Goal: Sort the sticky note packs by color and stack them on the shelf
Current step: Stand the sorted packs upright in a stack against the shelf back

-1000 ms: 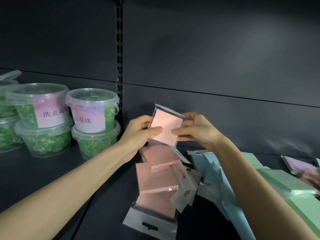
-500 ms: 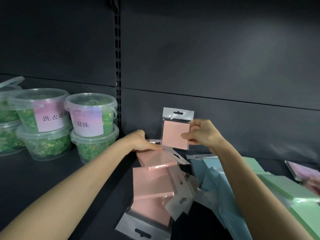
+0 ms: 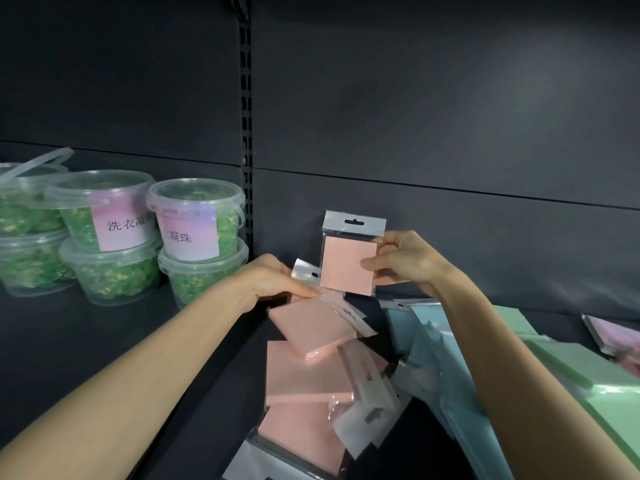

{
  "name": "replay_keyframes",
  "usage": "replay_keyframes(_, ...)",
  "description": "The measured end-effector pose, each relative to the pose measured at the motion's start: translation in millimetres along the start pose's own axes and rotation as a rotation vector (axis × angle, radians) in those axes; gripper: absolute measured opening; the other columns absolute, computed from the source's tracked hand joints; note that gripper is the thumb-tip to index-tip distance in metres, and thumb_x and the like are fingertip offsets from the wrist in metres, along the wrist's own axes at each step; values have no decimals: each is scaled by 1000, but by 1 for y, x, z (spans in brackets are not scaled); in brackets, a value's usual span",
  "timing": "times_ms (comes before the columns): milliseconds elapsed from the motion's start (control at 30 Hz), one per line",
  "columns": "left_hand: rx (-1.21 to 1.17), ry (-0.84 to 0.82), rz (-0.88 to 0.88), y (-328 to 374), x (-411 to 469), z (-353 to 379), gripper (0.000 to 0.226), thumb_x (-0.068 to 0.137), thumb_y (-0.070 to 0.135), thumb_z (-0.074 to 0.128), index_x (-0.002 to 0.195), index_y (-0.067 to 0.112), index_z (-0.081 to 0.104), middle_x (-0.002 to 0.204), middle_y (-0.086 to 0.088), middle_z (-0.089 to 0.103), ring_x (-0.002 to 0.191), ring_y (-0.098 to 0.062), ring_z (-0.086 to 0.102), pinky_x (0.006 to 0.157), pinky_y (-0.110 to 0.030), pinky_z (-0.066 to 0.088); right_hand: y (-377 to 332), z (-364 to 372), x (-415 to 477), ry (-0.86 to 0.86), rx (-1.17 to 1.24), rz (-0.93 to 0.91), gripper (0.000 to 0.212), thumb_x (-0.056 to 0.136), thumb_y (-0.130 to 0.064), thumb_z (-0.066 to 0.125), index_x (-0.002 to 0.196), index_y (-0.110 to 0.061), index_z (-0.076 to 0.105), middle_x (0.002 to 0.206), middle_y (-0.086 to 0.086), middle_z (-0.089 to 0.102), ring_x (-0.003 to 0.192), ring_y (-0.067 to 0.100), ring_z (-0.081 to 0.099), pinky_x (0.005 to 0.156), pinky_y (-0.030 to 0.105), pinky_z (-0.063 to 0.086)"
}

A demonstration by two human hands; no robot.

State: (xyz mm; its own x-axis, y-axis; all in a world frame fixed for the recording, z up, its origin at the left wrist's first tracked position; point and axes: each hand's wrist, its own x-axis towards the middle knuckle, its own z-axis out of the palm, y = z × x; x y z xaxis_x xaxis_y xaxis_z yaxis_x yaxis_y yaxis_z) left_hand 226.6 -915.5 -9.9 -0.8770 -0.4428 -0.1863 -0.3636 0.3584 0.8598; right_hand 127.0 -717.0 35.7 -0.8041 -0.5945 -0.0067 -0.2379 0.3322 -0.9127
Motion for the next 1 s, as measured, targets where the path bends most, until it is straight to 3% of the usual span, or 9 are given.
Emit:
replay_keyframes(100,-168,67,72,-1,-6,2,41,58,13,89,89,7,65,95,-12,69,93,-25,66,88,-38,53,-2,0,-1,28,49,-34,27,82,4,66,108,2,59,90,11,70,75,16,69,66,24,59)
replay_keyframes(200,-312,148,172,2,-11,4,39,68,0,81,100,5,59,93,-14,69,81,-21,67,71,-33,56,-6,-5,-2,63,119,-78,22,83,4,65,103,-3,60,87,7,70,76,15,69,67,24,59)
replay_keyframes(333,-423,215,309,9,-14,2,28,82,1,68,106,13,57,97,-10,69,92,-23,67,84,-38,56,-6,-6,-1,27,137,-93,22,84,3,65,104,-4,60,85,8,70,73,13,70,67,23,59)
replay_keyframes(467,-522,111,376,17,-20,7,25,89,9,62,114,12,57,98,-7,69,92,-16,67,83,-29,55,-2,4,1,-10,90,-73,25,82,5,66,105,-2,58,94,15,67,79,19,70,70,28,60)
replay_keyframes(567,-382,69,438,17,-17,14,31,83,8,70,112,11,61,97,-6,70,87,-13,67,81,-22,54,4,14,5,24,27,-84,34,79,4,69,107,-6,53,100,17,68,87,29,70,76,44,59)
replay_keyframes(633,-256,90,483,17,-13,14,33,80,3,71,110,12,62,98,0,70,88,-10,66,80,-16,52,7,17,8,63,-32,-93,42,77,3,72,109,-10,48,95,14,67,88,28,69,75,45,59)
replay_keyframes(733,-148,87,518,20,-5,8,30,81,-1,68,107,13,62,97,2,69,91,-13,65,83,-20,51,5,19,11,85,-176,-109,46,74,-1,74,108,-13,47,91,10,67,85,24,68,69,41,60)
replay_keyframes(867,90,157,553,17,10,5,35,82,4,68,115,12,61,107,2,68,97,-15,64,91,-34,51,-5,25,18,110,-460,-161,29,73,-6,75,92,-12,54,78,4,61,72,24,63,69,34,59)
replay_keyframes(1000,264,317,477,8,20,8,30,83,11,69,108,5,55,102,-6,66,89,-21,63,82,-31,51,-4,35,26,157,-509,-157,28,74,-9,72,89,-11,48,79,3,58,67,17,55,51,18,40)
